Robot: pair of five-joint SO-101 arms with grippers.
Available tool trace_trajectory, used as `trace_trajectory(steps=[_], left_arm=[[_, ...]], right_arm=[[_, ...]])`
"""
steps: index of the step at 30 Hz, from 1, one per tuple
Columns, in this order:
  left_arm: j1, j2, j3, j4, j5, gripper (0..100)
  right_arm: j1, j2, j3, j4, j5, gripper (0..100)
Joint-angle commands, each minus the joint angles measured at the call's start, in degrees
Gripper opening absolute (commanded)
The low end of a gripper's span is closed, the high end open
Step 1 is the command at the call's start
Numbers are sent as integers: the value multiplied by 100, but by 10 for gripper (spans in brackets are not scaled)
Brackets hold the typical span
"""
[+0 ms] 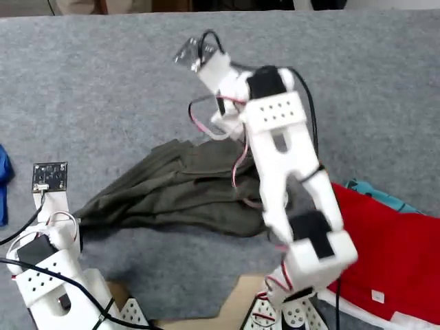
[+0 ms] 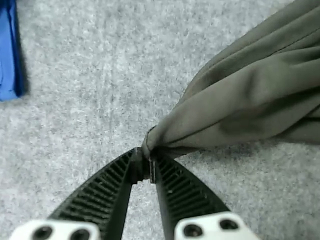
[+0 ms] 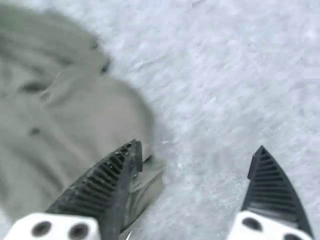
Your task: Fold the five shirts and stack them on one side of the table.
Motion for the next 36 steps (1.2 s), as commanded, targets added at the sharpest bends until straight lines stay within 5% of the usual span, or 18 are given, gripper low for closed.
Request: trace_trajectory(steps=[1, 10, 24, 36], left_arm=[[62, -48, -35, -114, 44, 18], [185, -48, -53, -70, 18, 18], [185, -66, -53, 167, 26, 18], [176, -84, -35, 290, 35, 18]], right_arm=[[277, 1376, -1429, 255, -273, 339], [145, 4690, -4840, 2022, -1046, 339], [-295, 3345, -3336, 1978, -1477, 339], [-295, 4629, -3591, 1714, -1486, 338]])
